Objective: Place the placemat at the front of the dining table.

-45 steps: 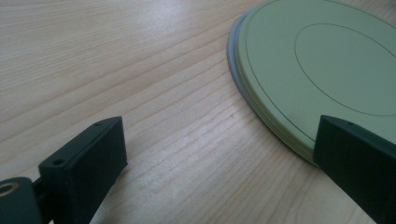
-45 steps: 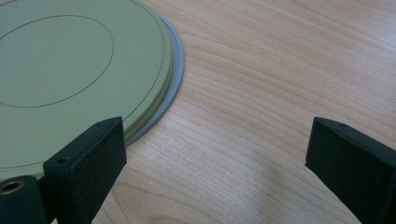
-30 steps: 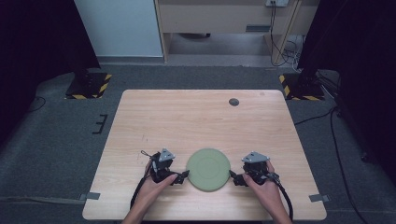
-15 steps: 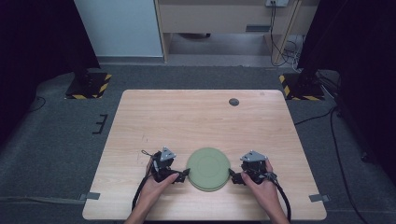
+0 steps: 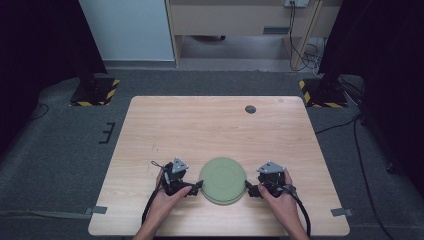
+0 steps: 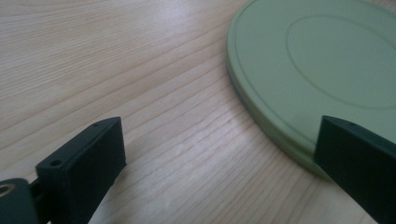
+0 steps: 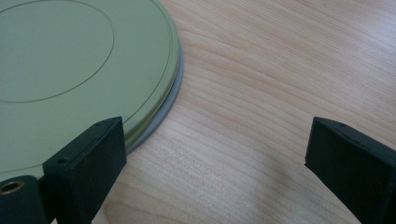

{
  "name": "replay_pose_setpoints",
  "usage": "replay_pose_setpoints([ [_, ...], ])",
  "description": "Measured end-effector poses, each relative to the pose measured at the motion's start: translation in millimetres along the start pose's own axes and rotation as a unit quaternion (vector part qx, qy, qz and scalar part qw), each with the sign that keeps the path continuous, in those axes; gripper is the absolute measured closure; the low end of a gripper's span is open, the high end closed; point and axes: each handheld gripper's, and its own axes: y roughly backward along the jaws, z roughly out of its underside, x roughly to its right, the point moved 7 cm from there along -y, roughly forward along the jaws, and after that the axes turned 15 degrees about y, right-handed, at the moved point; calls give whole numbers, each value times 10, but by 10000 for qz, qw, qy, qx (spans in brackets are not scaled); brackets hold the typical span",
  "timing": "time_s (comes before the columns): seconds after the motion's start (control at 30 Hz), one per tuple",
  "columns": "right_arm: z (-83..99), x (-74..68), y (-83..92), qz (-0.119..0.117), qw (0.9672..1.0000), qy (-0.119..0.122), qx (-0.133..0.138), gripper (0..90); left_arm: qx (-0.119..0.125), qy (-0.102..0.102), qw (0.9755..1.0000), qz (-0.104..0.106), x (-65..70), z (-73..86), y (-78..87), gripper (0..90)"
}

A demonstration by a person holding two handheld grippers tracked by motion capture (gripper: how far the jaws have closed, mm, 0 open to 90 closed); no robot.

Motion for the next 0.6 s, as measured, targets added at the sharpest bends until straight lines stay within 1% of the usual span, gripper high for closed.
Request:
replay_pose_setpoints([
  [0.03, -4, -8, 12, -18, 10000, 2, 19, 53, -68, -107, 9999, -116, -32, 20, 5, 17],
  [0.1, -11, -17, 22, -44, 10000, 27, 54, 53, -98, 39, 9999, -102, -49, 26, -16, 19],
  [0.17, -18, -37, 23, -82, 9999, 31, 66, 53, -52, -19, 9999, -94, -41, 16, -12, 15],
  [0.23, -21, -48, 17, -85, 9999, 66, 67, 54, -22, 0, 10000, -75, -34, 10, -9, 22],
  [0.33, -21, -46, 13, -71, 10000, 43, 55, 46, -22, -6, 9999, -126, -38, 5, -19, 7],
  [0.4, -22, -38, 8, -42, 10000, 36, 56, 44, -11, 44, 9999, -142, -43, -2, -30, 1],
  [0.57, -31, -22, -3, 58, 10000, 3, 40, 44, 40, 32, 9998, -213, -38, -21, -46, 2],
  [0.6, -34, -3, -15, 115, 9999, -23, 42, 44, 56, 30, 9997, -247, -39, -35, -57, 1],
])
